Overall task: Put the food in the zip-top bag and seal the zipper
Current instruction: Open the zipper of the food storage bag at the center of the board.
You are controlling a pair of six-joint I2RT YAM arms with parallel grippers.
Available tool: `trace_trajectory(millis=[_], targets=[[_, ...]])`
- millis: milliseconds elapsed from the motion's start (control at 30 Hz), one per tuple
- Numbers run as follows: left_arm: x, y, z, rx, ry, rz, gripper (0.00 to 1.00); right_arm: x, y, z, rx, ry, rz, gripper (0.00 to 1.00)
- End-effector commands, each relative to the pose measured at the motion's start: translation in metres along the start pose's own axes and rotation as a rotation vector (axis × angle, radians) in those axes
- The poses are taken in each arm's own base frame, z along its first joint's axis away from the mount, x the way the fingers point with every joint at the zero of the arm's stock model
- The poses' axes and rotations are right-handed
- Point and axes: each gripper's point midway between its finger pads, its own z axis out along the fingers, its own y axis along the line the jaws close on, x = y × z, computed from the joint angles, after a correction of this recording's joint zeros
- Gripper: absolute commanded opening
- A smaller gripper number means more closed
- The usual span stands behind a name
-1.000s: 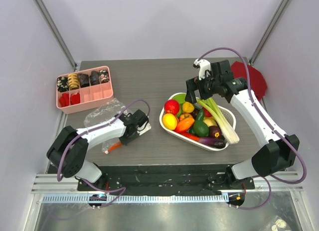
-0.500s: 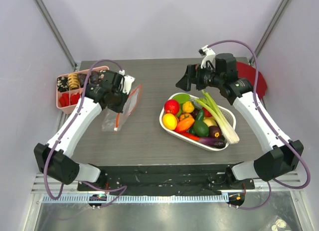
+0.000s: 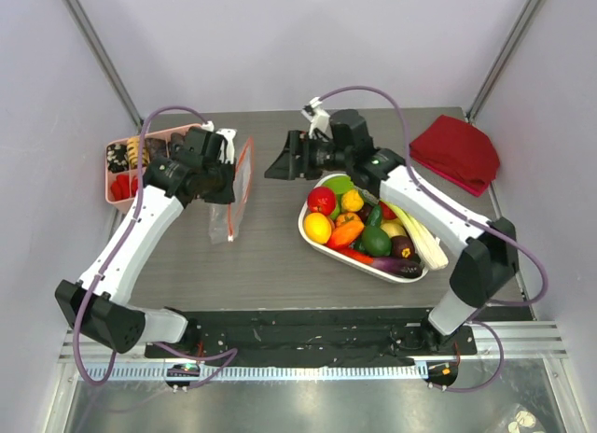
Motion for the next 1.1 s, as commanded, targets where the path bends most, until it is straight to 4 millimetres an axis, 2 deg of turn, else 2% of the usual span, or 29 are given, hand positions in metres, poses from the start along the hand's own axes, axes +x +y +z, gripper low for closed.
trace_trajectory(millis=[0, 167, 233, 367, 500, 533, 633, 667, 733, 767, 800, 833, 900, 933, 967, 1067], targets=[[-0.025, -0.009, -0.003, 0.023, -0.095, -0.103, 0.0, -0.026, 0.038, 0.024, -0.09, -0.06, 0.024, 0.78], [-0.035, -0.014, 0.006, 0.035, -0.104, -0.138, 0.0, -0.013, 0.035, 0.059, -0.086, -0.021, 0.066, 0.78], [-0.035, -0.02, 0.012, 0.063, -0.084, -0.149, 0.0, -0.012, 0.037, 0.066, -0.092, -0.018, 0.048, 0.73], [-0.039, -0.024, 0.008, 0.081, -0.097, -0.16, 0.0, -0.001, 0.009, 0.08, 0.004, -0.003, 0.039, 0.59], [-0.042, -0.02, 0.0, 0.087, -0.118, -0.178, 0.0, 0.018, -0.011, 0.081, 0.052, 0.036, 0.012, 0.45], [-0.042, -0.019, -0.001, 0.087, -0.12, -0.187, 0.0, 0.02, -0.014, 0.081, 0.058, 0.038, 0.013, 0.44], [-0.04, -0.013, -0.004, 0.093, -0.121, -0.214, 0.0, 0.03, -0.019, 0.078, 0.064, 0.058, 0.005, 0.31], [-0.039, -0.013, -0.005, 0.098, -0.119, -0.216, 0.0, 0.032, -0.02, 0.078, 0.065, 0.063, -0.001, 0.17], [-0.039, -0.009, -0.008, 0.087, -0.131, -0.211, 0.0, 0.032, -0.02, 0.073, 0.07, 0.062, -0.037, 0.03], [-0.038, -0.006, -0.009, 0.076, -0.134, -0.197, 0.0, 0.033, -0.021, 0.07, 0.077, 0.069, -0.049, 0.01], [-0.039, 0.004, -0.01, 0.022, -0.151, -0.185, 0.01, 0.034, -0.021, 0.068, 0.082, 0.075, -0.067, 0.01], [-0.039, 0.013, -0.011, -0.028, -0.163, -0.174, 0.06, 0.03, -0.019, 0.062, 0.079, 0.07, -0.111, 0.01], [-0.039, 0.038, -0.015, -0.149, -0.186, -0.123, 0.07, 0.04, -0.022, 0.054, 0.089, 0.106, -0.145, 0.01], [-0.038, 0.043, -0.014, -0.172, -0.182, -0.097, 0.03, 0.041, -0.019, 0.048, 0.078, 0.117, -0.165, 0.01], [-0.033, 0.048, -0.015, -0.194, -0.157, -0.038, 0.0, 0.052, -0.025, 0.044, 0.086, 0.158, -0.214, 0.01], [-0.028, 0.046, -0.02, -0.168, -0.112, 0.018, 0.0, 0.067, -0.032, 0.028, 0.09, 0.227, -0.302, 0.01]])
